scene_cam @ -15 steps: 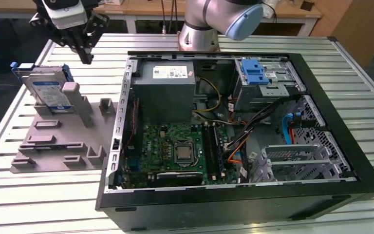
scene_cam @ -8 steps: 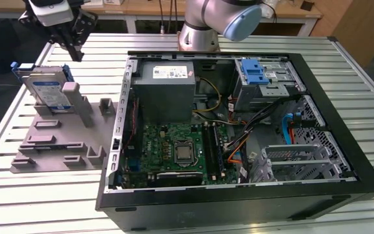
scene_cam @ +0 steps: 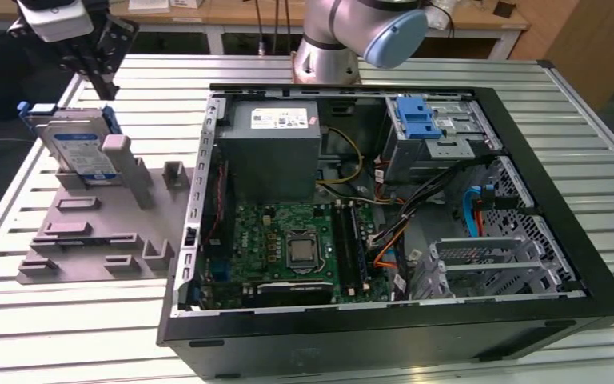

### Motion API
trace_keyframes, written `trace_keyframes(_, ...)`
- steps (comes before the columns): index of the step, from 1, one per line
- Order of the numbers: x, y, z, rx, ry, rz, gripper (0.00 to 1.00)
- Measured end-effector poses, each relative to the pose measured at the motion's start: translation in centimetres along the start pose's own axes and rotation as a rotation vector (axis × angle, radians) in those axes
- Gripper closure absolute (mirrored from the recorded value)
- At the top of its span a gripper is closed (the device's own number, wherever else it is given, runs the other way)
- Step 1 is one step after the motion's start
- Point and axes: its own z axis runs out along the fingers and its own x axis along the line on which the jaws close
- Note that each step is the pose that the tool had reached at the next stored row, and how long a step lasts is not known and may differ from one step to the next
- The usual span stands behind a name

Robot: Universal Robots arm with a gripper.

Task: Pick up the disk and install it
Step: 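Reach for the disk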

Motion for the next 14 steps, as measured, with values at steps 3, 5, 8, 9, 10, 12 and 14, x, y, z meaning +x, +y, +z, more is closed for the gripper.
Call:
trace_keyframes(3, 0.21, 0.0, 0.02, 0.0, 0.0001, 0.0, 0.89)
trace_keyframes(5, 0.21, 0.0, 0.02, 0.0001, 0.0002, 0.0, 0.89)
trace_keyframes(8, 0.22, 0.0, 0.02, 0.0001, 0.0003, 0.0, 0.89)
trace_keyframes(9, 0.22, 0.0, 0.03, 0.0001, 0.0002, 0.0, 0.89)
trace_keyframes(10, 0.22, 0.0, 0.03, 0.0001, 0.0002, 0.0, 0.89)
trace_keyframes(12, 0.25, 0.0, 0.04, 0.0, 0.0001, 0.0, 0.89)
trace_keyframes(14, 0.37, -0.01, 0.03, 0.0, 0.0001, 0.0, 0.89)
